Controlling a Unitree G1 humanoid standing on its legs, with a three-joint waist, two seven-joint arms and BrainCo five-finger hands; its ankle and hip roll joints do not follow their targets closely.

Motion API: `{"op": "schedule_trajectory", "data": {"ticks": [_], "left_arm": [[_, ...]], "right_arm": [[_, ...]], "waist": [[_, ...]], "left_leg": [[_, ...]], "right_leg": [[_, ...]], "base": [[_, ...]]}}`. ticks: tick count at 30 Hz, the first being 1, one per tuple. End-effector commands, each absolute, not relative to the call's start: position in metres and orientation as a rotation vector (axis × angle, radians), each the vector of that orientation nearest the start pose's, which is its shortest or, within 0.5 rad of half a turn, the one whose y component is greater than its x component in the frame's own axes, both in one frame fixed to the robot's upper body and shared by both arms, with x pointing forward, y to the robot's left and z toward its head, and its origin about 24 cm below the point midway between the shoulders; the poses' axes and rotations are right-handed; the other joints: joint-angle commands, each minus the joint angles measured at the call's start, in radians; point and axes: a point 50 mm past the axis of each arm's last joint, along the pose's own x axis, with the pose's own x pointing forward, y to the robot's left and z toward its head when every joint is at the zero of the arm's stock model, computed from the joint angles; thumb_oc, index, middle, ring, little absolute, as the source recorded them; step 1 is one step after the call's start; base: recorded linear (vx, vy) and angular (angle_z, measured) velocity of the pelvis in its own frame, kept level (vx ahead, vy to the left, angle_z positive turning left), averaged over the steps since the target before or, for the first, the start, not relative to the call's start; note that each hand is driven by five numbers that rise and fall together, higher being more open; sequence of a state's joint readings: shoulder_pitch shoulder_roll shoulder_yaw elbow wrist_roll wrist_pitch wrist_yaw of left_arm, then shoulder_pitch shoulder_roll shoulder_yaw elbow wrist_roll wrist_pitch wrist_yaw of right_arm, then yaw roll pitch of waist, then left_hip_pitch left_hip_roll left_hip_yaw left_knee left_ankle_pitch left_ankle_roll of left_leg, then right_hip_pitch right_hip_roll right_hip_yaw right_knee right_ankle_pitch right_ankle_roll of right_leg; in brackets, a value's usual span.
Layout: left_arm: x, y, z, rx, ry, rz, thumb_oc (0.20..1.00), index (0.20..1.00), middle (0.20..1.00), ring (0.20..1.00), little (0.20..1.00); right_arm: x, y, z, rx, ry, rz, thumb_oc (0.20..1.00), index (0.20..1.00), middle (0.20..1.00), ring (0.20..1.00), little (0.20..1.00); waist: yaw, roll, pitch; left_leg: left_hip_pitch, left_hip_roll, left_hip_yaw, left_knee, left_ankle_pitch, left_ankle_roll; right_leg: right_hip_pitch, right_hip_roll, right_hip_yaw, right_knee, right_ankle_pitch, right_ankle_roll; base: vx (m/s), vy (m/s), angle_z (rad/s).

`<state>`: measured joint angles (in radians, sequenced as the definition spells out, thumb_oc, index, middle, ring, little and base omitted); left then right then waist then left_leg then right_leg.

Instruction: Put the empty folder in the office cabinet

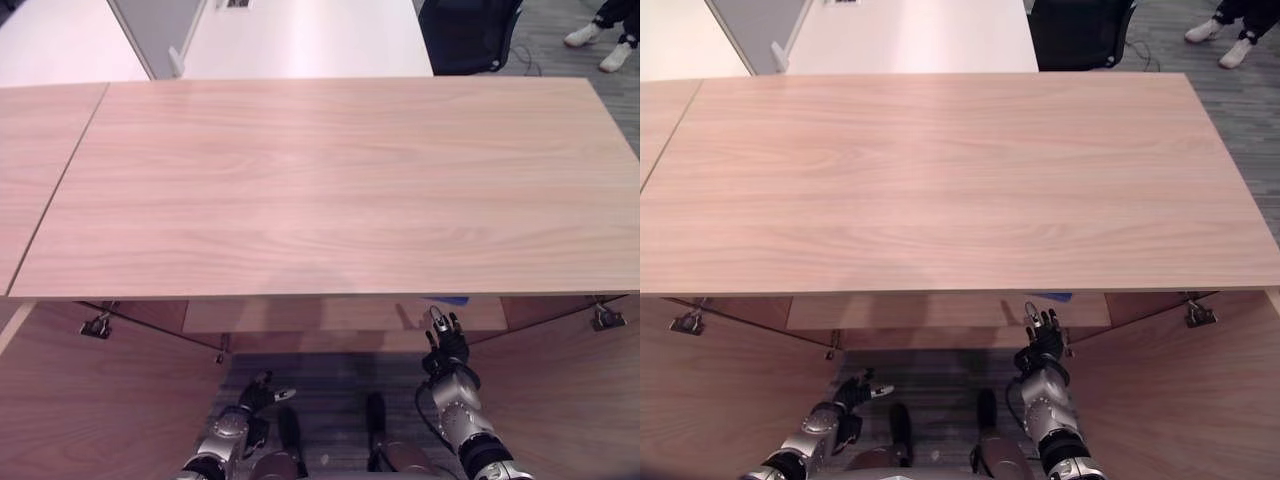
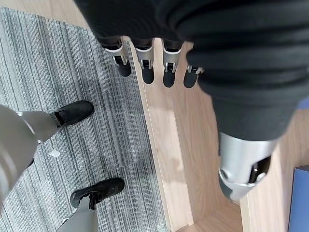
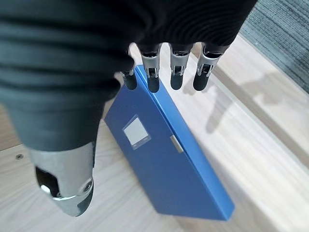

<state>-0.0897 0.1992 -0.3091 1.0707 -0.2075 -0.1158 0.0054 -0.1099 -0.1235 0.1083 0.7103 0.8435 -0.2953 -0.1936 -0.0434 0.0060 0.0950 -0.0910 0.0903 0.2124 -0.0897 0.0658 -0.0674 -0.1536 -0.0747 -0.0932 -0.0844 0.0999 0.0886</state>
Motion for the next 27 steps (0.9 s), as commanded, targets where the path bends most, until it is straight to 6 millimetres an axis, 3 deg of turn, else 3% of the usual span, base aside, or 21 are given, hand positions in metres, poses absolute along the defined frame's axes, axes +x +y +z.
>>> {"op": "schedule_trajectory", "data": {"ticks": [1,2,6,15,18,19,27], "left_arm": [[0.170,0.188,-0.139,0.204,0.894,-0.088,1.000,1.000,1.000,1.000,1.000],[0.170,0.188,-0.139,0.204,0.894,-0.088,1.000,1.000,1.000,1.000,1.000],[0.167,0.190,-0.140,0.211,0.912,-0.071,1.000,1.000,1.000,1.000,1.000],[0.176,0.192,-0.137,0.219,0.897,-0.040,1.000,1.000,1.000,1.000,1.000],[0.180,0.189,-0.136,0.213,0.881,-0.033,1.000,1.000,1.000,1.000,1.000],[0.177,0.184,-0.137,0.210,0.882,-0.042,1.000,1.000,1.000,1.000,1.000],[0.185,0.184,-0.134,0.236,0.866,-0.060,1.000,1.000,1.000,1.000,1.000]], "right_arm": [[0.238,-0.193,-0.065,0.521,0.344,-0.408,0.341,0.341,0.341,0.341,0.341],[0.238,-0.193,-0.065,0.521,0.344,-0.408,0.200,0.200,0.200,0.200,0.200],[0.226,-0.199,-0.083,0.310,0.479,-0.404,0.200,0.200,0.200,0.200,0.200],[0.196,-0.196,-0.116,0.076,0.718,-0.325,0.200,0.200,0.200,0.200,0.200],[0.187,-0.193,-0.124,-0.102,0.779,-0.226,0.200,0.200,0.200,0.200,0.200],[0.182,-0.193,-0.126,-0.270,0.797,-0.135,0.200,0.200,0.200,0.200,0.200],[0.215,-0.205,-0.103,-0.558,0.662,-0.021,0.200,0.200,0.200,0.200,0.200]], "waist": [[0.030,-0.007,0.005],[0.030,-0.007,0.006],[0.037,-0.013,-0.018],[0.045,-0.022,-0.054],[0.048,-0.024,-0.063],[0.053,-0.026,-0.066],[0.058,-0.024,-0.022]], "left_leg": [[0.051,0.006,-0.016,0.002,-0.043,-0.069],[0.052,0.006,-0.016,0.002,-0.043,-0.069],[0.072,0.006,-0.016,0.002,-0.047,-0.070],[0.122,0.005,-0.019,0.002,-0.057,-0.063],[0.145,0.005,-0.018,0.002,-0.062,-0.061],[0.157,0.007,-0.019,0.002,-0.066,-0.061],[0.141,0.013,-0.028,0.010,-0.062,-0.050]], "right_leg": [[0.011,-0.087,0.012,0.087,-0.031,0.145],[0.012,-0.087,0.011,0.086,-0.031,0.145],[0.037,-0.088,0.002,0.084,-0.033,0.147],[0.073,-0.088,-0.003,0.109,-0.051,0.145],[0.092,-0.091,-0.003,0.114,-0.059,0.144],[0.104,-0.092,-0.008,0.113,-0.064,0.142],[0.059,-0.089,0.006,0.186,-0.088,0.135]], "base": [[0.00,0.000,0.00],[0.02,-0.010,0.03],[0.00,0.000,0.00],[0.01,-0.004,0.00],[0.05,-0.026,0.00],[0.07,-0.041,0.01],[-0.01,-0.022,-0.01]]}}
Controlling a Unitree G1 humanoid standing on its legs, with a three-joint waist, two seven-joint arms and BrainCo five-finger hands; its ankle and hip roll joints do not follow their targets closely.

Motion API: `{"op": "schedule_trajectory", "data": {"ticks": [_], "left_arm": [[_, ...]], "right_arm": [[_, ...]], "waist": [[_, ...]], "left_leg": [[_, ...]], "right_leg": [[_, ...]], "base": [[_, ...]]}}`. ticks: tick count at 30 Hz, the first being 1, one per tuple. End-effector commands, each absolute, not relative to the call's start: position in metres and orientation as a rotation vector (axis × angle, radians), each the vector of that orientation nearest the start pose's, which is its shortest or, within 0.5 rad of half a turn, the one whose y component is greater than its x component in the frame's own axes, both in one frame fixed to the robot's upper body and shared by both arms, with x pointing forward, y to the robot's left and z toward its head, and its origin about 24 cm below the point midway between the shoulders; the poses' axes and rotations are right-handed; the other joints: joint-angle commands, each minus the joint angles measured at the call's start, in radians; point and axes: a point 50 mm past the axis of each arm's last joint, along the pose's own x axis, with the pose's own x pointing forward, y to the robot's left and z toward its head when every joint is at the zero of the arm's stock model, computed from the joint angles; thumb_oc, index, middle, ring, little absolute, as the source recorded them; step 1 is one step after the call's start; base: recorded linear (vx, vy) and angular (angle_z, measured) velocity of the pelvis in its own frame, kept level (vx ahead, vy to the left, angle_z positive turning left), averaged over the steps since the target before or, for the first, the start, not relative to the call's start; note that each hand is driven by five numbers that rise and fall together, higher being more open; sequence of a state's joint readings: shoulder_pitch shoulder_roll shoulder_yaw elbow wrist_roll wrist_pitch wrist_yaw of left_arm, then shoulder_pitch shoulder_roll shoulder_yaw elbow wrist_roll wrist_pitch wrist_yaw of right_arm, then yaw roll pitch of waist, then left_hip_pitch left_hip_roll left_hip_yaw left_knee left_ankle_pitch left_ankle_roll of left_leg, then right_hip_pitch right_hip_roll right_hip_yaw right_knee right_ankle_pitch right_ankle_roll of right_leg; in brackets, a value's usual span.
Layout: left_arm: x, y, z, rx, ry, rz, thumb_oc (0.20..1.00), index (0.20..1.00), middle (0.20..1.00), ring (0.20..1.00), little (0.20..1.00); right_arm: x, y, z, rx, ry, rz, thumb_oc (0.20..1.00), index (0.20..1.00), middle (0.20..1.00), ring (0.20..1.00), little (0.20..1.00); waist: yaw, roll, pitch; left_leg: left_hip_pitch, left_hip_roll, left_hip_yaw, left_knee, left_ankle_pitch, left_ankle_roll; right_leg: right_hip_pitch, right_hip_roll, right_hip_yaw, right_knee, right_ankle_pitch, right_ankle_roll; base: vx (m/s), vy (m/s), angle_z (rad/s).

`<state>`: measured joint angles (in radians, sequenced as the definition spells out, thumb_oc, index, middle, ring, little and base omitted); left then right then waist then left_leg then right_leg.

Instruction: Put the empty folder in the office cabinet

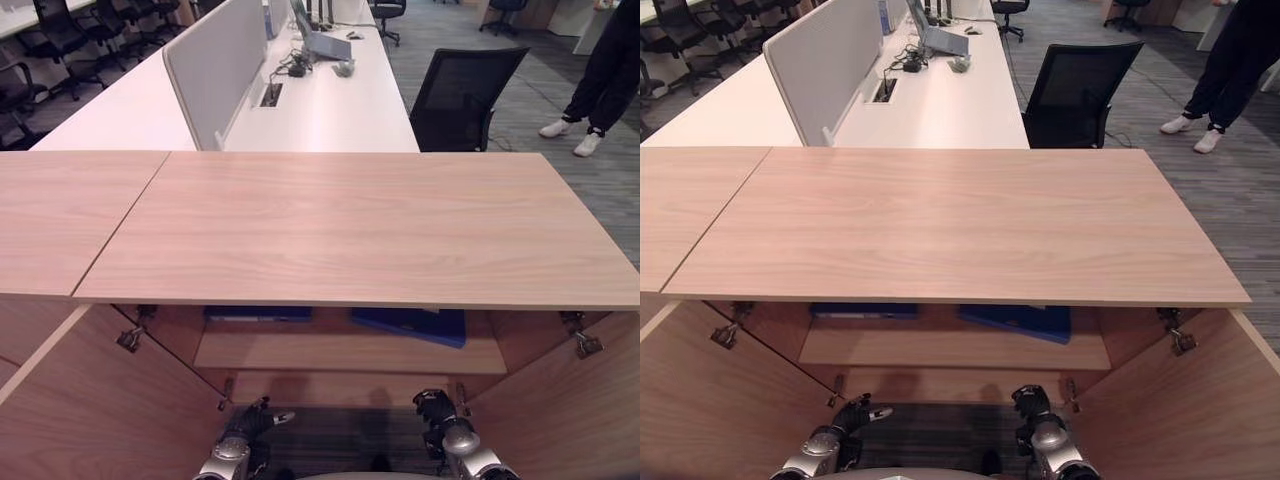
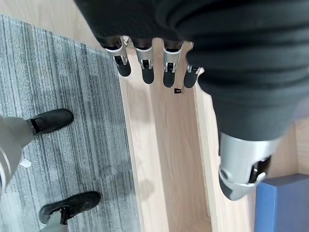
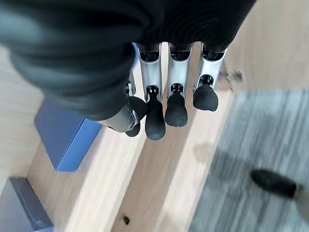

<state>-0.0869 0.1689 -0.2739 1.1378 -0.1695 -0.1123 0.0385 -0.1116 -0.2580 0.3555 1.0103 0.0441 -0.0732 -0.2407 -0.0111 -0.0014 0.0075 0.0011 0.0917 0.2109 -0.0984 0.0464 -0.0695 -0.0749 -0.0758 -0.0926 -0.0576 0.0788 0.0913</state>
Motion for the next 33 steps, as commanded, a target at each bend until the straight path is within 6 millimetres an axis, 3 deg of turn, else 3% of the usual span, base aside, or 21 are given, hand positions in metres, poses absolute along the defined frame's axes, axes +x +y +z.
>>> {"op": "schedule_trajectory", "data": {"ticks": [1,2,3,12,24,33], "left_arm": [[0.190,0.185,-0.131,0.247,0.853,-0.069,1.000,1.000,1.000,1.000,1.000],[0.190,0.185,-0.131,0.247,0.852,-0.068,1.000,1.000,1.000,1.000,1.000],[0.205,0.186,-0.123,0.247,0.811,-0.064,1.000,1.000,1.000,1.000,1.000],[0.257,0.182,-0.090,0.241,0.663,-0.039,1.000,1.000,1.000,1.000,1.000],[0.293,0.174,-0.060,0.243,0.545,-0.048,1.000,1.000,1.000,1.000,1.000],[0.320,0.166,-0.033,0.232,0.446,-0.051,1.000,1.000,1.000,1.000,1.000]], "right_arm": [[0.231,-0.208,-0.091,-0.591,0.605,-0.030,0.200,0.200,0.200,0.200,0.200],[0.231,-0.208,-0.091,-0.591,0.604,-0.031,0.200,0.200,0.200,0.200,0.200],[0.252,-0.211,-0.076,-0.630,0.543,-0.043,0.200,0.200,0.200,0.200,0.200],[0.305,-0.206,-0.033,-0.639,0.391,-0.100,0.200,0.200,0.200,0.200,0.200],[0.341,-0.195,0.007,-0.627,0.260,-0.134,0.200,0.200,0.200,0.200,0.200],[0.359,-0.200,0.032,-0.618,0.211,-0.191,0.200,0.200,0.200,0.200,0.200]], "waist": [[0.029,-0.016,0.084],[0.029,-0.016,0.084],[0.035,-0.011,0.113],[0.054,0.002,0.225],[0.072,0.023,0.287],[0.075,0.041,0.356]], "left_leg": [[0.035,0.013,-0.030,0.022,-0.038,-0.048],[0.033,0.013,-0.030,0.022,-0.038,-0.048],[0.002,0.018,-0.036,0.029,-0.027,-0.049],[-0.150,0.030,-0.071,0.102,-0.007,-0.046],[-0.273,0.042,-0.104,0.119,0.027,-0.056],[-0.388,0.032,-0.131,0.245,-0.003,-0.041]], "right_leg": [[-0.042,-0.086,0.005,0.171,-0.066,0.132],[-0.044,-0.086,0.005,0.172,-0.067,0.132],[-0.079,-0.084,0.003,0.184,-0.066,0.131],[-0.217,-0.084,-0.011,0.272,-0.071,0.116],[-0.322,-0.082,-0.034,0.302,-0.069,0.108],[-0.409,-0.088,-0.042,0.414,-0.104,0.091]], "base": [[-0.06,-0.017,0.00],[-0.14,-0.030,0.01],[-0.10,-0.020,0.01],[-0.14,-0.024,0.10],[-0.05,-0.035,0.11],[-0.04,-0.022,0.08]]}}
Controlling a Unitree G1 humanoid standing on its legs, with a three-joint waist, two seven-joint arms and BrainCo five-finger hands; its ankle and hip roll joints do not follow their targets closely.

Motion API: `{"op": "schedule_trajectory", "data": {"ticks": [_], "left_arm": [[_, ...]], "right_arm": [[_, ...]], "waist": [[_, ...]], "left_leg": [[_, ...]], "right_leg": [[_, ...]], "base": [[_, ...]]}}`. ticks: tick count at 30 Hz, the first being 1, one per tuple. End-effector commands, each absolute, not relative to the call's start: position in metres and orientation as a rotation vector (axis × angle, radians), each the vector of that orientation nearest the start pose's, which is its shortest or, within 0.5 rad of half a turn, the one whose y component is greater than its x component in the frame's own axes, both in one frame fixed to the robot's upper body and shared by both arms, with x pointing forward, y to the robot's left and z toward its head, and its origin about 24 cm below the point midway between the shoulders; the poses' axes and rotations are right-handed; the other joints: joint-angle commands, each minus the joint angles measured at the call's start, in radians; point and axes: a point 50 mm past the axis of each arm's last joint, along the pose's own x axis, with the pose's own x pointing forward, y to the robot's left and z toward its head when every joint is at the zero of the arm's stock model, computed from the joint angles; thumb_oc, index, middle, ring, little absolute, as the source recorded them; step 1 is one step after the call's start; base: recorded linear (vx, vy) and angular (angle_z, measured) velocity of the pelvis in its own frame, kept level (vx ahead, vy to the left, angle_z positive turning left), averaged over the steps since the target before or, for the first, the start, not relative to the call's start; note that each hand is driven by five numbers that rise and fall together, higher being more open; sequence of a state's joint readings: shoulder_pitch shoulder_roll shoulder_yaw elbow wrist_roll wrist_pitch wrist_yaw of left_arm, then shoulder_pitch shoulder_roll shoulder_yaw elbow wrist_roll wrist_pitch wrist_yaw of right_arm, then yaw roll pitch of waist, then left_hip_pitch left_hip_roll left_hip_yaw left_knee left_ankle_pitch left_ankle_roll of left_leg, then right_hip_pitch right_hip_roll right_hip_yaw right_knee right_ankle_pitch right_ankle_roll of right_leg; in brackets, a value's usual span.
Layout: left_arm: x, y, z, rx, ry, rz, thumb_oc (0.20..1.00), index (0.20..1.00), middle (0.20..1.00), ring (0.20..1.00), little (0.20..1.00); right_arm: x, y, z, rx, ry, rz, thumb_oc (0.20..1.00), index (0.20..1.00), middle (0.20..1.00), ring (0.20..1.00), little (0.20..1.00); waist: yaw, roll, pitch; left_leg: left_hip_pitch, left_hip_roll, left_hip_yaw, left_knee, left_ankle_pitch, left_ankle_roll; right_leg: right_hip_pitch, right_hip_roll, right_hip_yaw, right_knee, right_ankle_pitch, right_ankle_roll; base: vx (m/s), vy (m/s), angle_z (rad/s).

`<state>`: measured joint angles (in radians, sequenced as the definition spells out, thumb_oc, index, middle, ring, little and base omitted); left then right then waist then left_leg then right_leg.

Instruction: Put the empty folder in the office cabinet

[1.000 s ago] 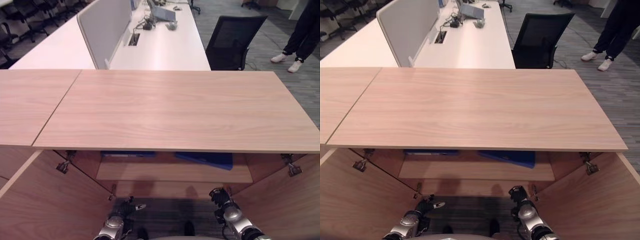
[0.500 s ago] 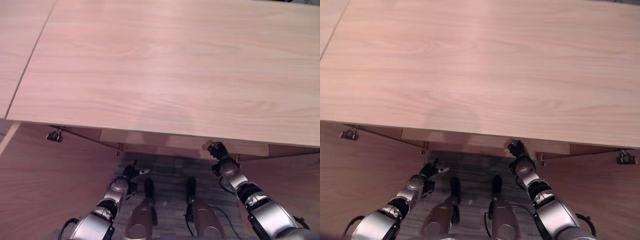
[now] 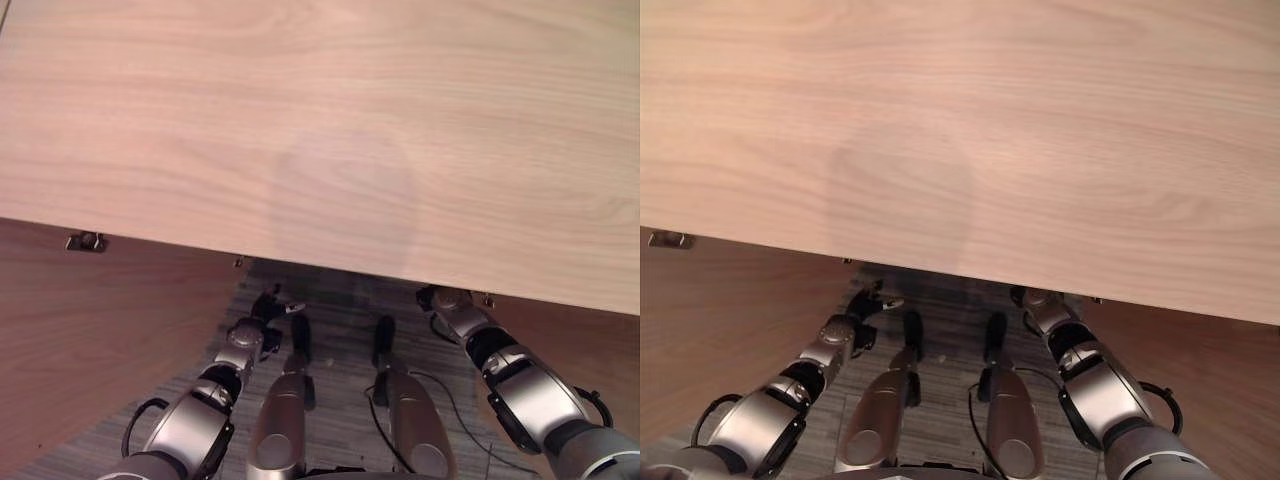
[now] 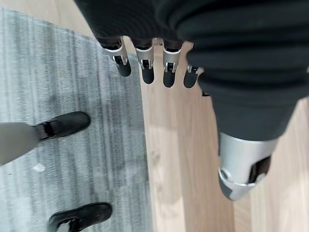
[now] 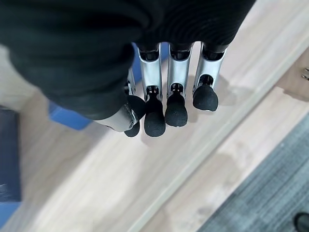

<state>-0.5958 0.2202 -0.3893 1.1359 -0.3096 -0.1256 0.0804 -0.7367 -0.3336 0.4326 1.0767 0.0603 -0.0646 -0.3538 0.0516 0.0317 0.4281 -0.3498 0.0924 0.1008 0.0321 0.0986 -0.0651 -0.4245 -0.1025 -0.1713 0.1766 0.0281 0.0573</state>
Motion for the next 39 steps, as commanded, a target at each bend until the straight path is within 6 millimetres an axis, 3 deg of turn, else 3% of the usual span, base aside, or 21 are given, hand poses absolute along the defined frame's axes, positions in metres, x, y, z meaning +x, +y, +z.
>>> {"op": "schedule_trajectory", "data": {"ticks": [1,6,15,16,19,24,27,28,30,39], "left_arm": [[0.321,0.165,-0.032,0.232,0.444,-0.051,1.000,1.000,1.000,1.000,1.000],[0.330,0.172,-0.021,0.225,0.421,-0.018,1.000,1.000,1.000,1.000,1.000],[0.326,0.171,-0.027,0.257,0.442,-0.039,1.000,1.000,1.000,1.000,1.000],[0.231,0.231,-0.088,0.301,0.629,-0.054,1.000,1.000,1.000,1.000,1.000],[0.200,0.245,-0.081,0.333,0.598,-0.176,1.000,1.000,1.000,1.000,1.000],[0.194,0.240,-0.083,0.348,0.606,-0.239,1.000,1.000,1.000,1.000,1.000],[0.195,0.235,-0.084,0.329,0.599,-0.226,1.000,1.000,1.000,1.000,1.000],[0.194,0.235,-0.084,0.330,0.600,-0.227,1.000,1.000,1.000,1.000,1.000],[0.195,0.232,-0.085,0.313,0.592,-0.217,1.000,1.000,1.000,1.000,1.000],[0.201,0.233,-0.084,0.287,0.579,-0.173,1.000,1.000,1.000,1.000,1.000]], "right_arm": [[0.360,-0.201,0.032,-0.615,0.216,-0.199,0.200,0.200,0.200,0.200,0.200],[0.364,-0.206,0.038,-0.611,0.213,-0.230,0.200,0.200,0.200,0.200,0.200],[0.374,-0.219,0.060,-0.593,0.173,-0.296,0.200,0.200,0.200,0.200,0.200],[0.373,-0.256,0.084,-0.614,0.113,-0.376,0.200,0.200,0.200,0.200,0.200],[0.374,-0.276,0.102,-0.593,0.080,-0.451,0.200,0.200,0.200,0.200,0.200],[0.377,-0.274,0.116,-0.527,0.001,-0.476,0.200,0.200,0.200,0.200,0.200],[0.375,-0.261,0.152,-0.480,-0.234,-0.475,0.200,0.200,0.200,0.200,0.200],[0.375,-0.262,0.151,-0.480,-0.233,-0.476,0.200,0.200,0.200,0.200,0.200],[0.365,-0.259,0.171,-0.457,-0.375,-0.493,0.200,0.200,0.200,0.200,0.200],[0.345,-0.254,0.197,-0.423,-0.571,-0.530,0.200,0.200,0.200,0.200,0.200]], "waist": [[0.012,0.010,-0.064],[0.011,0.018,-0.058],[0.015,0.030,-0.049],[0.061,0.060,-0.044],[0.101,0.091,-0.032],[0.111,0.094,-0.031],[0.104,0.089,-0.027],[0.105,0.089,-0.028],[0.099,0.088,-0.023],[0.088,0.088,-0.013]], "left_leg": [[-0.047,0.029,-0.024,0.126,-0.060,-0.043],[-0.079,0.028,-0.027,0.144,-0.065,-0.042],[-0.104,0.031,-0.029,0.147,-0.061,-0.044],[-0.123,0.024,-0.034,0.164,-0.065,-0.041],[-0.143,0.014,-0.043,0.179,-0.064,-0.040],[-0.145,0.012,-0.045,0.179,-0.065,-0.039],[-0.140,0.010,-0.052,0.167,-0.067,-0.036],[-0.140,0.010,-0.053,0.167,-0.067,-0.036],[-0.139,0.009,-0.056,0.167,-0.072,-0.034],[-0.130,0.007,-0.061,0.159,-0.076,-0.035]], "right_leg": [[-0.071,-0.060,0.038,0.192,-0.057,0.122],[-0.102,-0.062,0.033,0.215,-0.067,0.116],[-0.132,-0.059,0.026,0.224,-0.069,0.111],[-0.141,-0.064,0.023,0.245,-0.078,0.108],[-0.150,-0.072,0.010,0.266,-0.087,0.108],[-0.155,-0.075,0.005,0.271,-0.092,0.109],[-0.153,-0.075,0.002,0.271,-0.097,0.108],[-0.153,-0.075,0.002,0.271,-0.097,0.108],[-0.153,-0.077,-0.001,0.275,-0.102,0.107],[-0.144,-0.079,-0.001,0.269,-0.105,0.107]], "base": [[-0.02,-0.023,0.08],[0.00,-0.005,0.04],[0.00,-0.002,0.00],[0.00,0.000,0.00],[-0.01,-0.025,0.05],[0.01,-0.003,0.10],[0.01,-0.004,0.08],[0.00,-0.008,0.06],[0.00,-0.002,0.02],[0.00,0.001,0.01]]}}
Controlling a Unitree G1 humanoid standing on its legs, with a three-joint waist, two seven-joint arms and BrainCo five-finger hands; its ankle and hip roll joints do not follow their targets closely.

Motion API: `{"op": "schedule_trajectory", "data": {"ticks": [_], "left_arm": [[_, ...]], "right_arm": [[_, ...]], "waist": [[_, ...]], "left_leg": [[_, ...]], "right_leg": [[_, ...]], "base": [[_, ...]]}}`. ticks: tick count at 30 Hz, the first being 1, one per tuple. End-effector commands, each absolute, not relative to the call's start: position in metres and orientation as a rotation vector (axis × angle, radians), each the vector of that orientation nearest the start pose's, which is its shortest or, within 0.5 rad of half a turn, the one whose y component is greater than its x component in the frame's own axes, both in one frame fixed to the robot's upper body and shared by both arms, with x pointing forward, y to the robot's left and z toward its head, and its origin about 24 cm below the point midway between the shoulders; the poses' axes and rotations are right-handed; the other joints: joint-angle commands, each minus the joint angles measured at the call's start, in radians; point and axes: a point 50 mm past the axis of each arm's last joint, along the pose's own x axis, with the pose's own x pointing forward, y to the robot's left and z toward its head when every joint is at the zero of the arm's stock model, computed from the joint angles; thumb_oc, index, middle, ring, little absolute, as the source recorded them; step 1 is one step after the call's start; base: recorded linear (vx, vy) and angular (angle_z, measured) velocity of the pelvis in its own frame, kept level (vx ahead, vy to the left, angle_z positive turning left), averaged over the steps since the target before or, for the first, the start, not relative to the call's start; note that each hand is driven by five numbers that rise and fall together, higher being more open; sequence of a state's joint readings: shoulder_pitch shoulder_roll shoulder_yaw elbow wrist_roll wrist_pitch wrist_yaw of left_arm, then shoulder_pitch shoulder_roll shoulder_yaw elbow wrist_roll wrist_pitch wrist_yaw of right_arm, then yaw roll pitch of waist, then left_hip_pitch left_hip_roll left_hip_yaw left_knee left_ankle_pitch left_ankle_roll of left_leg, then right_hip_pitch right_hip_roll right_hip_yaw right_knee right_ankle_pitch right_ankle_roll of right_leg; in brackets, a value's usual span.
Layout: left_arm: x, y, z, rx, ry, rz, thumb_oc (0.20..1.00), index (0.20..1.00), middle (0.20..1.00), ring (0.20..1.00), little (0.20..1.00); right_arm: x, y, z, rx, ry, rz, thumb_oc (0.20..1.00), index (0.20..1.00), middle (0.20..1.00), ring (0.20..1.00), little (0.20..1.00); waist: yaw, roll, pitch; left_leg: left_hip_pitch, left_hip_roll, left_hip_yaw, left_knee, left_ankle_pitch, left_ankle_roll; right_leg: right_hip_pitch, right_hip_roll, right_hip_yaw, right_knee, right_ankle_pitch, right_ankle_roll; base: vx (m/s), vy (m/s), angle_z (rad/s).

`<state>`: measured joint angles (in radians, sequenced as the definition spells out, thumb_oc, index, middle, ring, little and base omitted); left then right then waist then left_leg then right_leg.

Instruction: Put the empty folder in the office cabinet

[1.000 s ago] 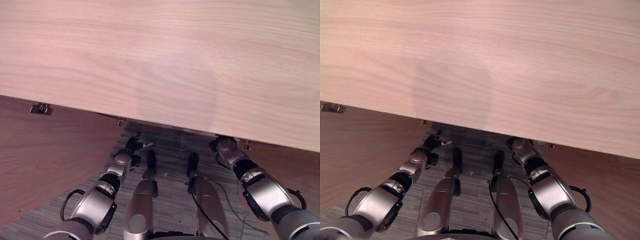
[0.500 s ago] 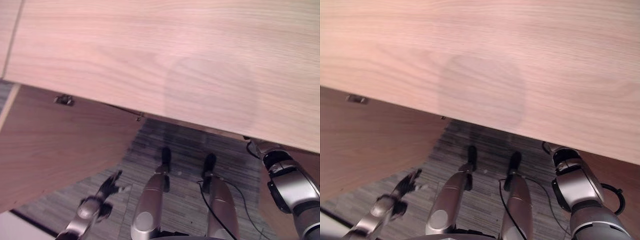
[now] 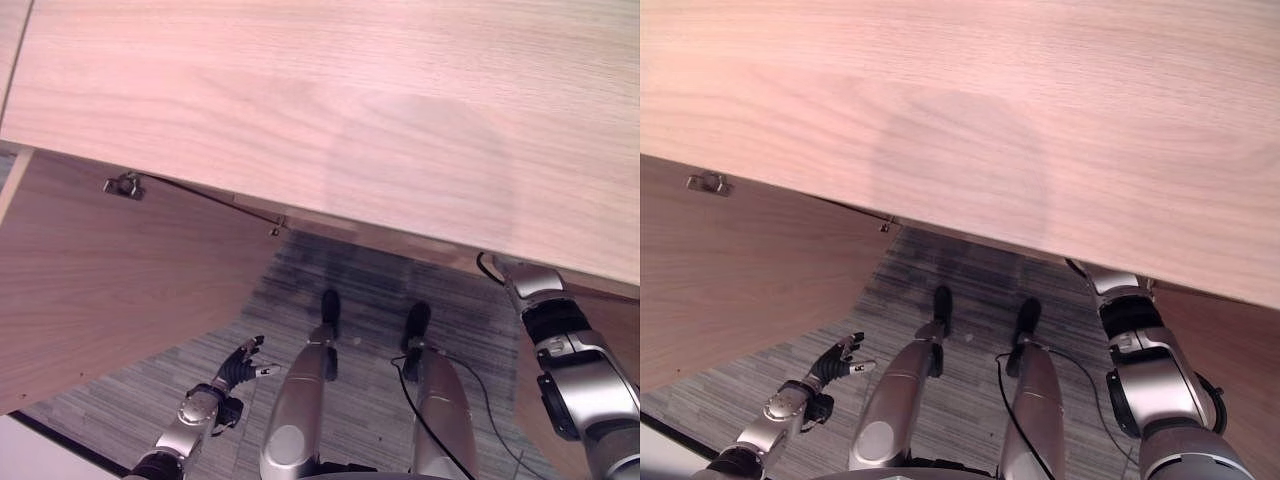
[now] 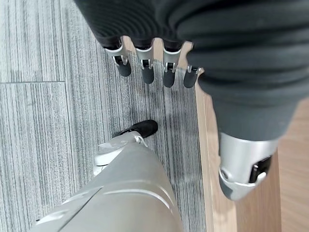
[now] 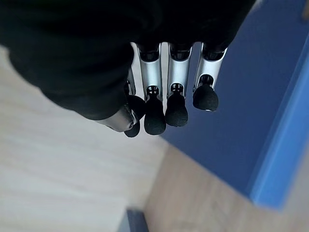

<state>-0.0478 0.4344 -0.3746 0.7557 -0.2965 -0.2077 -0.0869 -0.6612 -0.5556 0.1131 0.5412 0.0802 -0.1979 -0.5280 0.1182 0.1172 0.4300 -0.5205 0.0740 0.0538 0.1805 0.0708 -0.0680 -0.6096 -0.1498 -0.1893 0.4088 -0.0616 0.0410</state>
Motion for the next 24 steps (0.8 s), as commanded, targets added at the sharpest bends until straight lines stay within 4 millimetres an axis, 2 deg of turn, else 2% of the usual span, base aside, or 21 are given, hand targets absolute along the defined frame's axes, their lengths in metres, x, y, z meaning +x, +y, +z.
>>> {"op": "schedule_trajectory", "data": {"ticks": [1,14,17,18,19,20,21,22,24], "left_arm": [[0.202,0.234,-0.084,0.287,0.578,-0.170,1.000,1.000,1.000,1.000,1.000],[0.210,0.230,-0.083,0.268,0.560,-0.124,1.000,1.000,1.000,1.000,1.000],[0.225,0.231,-0.071,0.279,0.492,-0.099,1.000,1.000,1.000,1.000,1.000],[0.241,0.230,-0.058,0.291,0.426,-0.081,1.000,1.000,1.000,1.000,1.000],[0.241,0.230,-0.058,0.290,0.424,-0.081,1.000,1.000,1.000,1.000,1.000],[0.251,0.229,-0.049,0.291,0.381,-0.070,1.000,1.000,1.000,1.000,1.000],[0.268,0.227,-0.032,0.271,0.301,-0.052,1.000,1.000,1.000,1.000,1.000],[0.268,0.227,-0.032,0.271,0.300,-0.051,1.000,1.000,1.000,1.000,1.000],[0.287,0.229,-0.008,0.253,0.202,-0.030,1.000,1.000,1.000,1.000,1.000]], "right_arm": [[0.344,-0.254,0.200,-0.422,-0.586,-0.532,0.200,0.200,0.200,0.200,0.200],[0.319,-0.242,0.234,-0.339,-0.815,-0.540,0.200,0.200,0.200,0.200,0.200],[0.321,-0.245,0.236,-0.370,-0.814,-0.560,0.200,0.200,0.200,0.200,0.200],[0.326,-0.245,0.235,-0.375,-0.792,-0.563,0.200,0.200,0.200,0.200,0.200],[0.326,-0.245,0.235,-0.375,-0.793,-0.563,0.200,0.200,0.200,0.200,0.200],[0.330,-0.246,0.233,-0.381,-0.768,-0.561,0.200,0.200,0.200,0.200,0.200],[0.336,-0.246,0.227,-0.395,-0.724,-0.553,0.200,0.200,0.200,0.200,0.200],[0.336,-0.246,0.227,-0.394,-0.725,-0.553,0.200,0.200,0.200,0.200,0.200],[0.346,-0.245,0.217,-0.408,-0.654,-0.538,0.200,0.200,0.200,0.200,0.200]], "waist": [[0.020,0.003,-0.014],[0.001,-0.006,0.004],[-0.002,-0.012,0.006],[-0.003,-0.016,0.006],[-0.003,-0.016,0.006],[-0.004,-0.019,0.005],[-0.004,-0.027,0.002],[-0.005,-0.027,0.002],[-0.004,-0.036,-0.002]], "left_leg": [[0.042,0.025,-0.014,0.010,-0.049,-0.032],[0.023,0.028,-0.009,0.033,-0.058,-0.030],[0.001,0.030,-0.009,0.063,-0.067,-0.029],[-0.012,0.030,-0.011,0.079,-0.071,-0.029],[-0.013,0.030,-0.011,0.081,-0.071,-0.029],[-0.019,0.030,-0.014,0.088,-0.073,-0.030],[-0.025,0.031,-0.017,0.092,-0.073,-0.033],[-0.025,0.031,-0.017,0.092,-0.073,-0.033],[-0.028,0.034,-0.019,0.080,-0.067,-0.037]], "right_leg": [[0.041,-0.032,0.017,0.035,-0.015,0.123],[0.028,-0.032,0.021,0.045,-0.015,0.120],[0.020,-0.035,0.022,0.059,-0.022,0.117],[0.014,-0.036,0.023,0.072,-0.024,0.115],[0.013,-0.036,0.023,0.073,-0.025,0.115],[0.011,-0.036,0.023,0.076,-0.025,0.114],[0.009,-0.037,0.021,0.074,-0.023,0.114],[0.009,-0.037,0.021,0.074,-0.023,0.114],[0.007,-0.036,0.019,0.058,-0.011,0.115]], "base": [[0.00,0.000,0.00],[0.00,0.000,0.00],[-0.01,0.002,0.00],[-0.03,0.005,0.01],[-0.03,0.000,0.03],[-0.02,-0.023,0.06],[-0.02,-0.023,0.07],[-0.02,-0.024,0.10],[-0.02,-0.011,0.08]]}}
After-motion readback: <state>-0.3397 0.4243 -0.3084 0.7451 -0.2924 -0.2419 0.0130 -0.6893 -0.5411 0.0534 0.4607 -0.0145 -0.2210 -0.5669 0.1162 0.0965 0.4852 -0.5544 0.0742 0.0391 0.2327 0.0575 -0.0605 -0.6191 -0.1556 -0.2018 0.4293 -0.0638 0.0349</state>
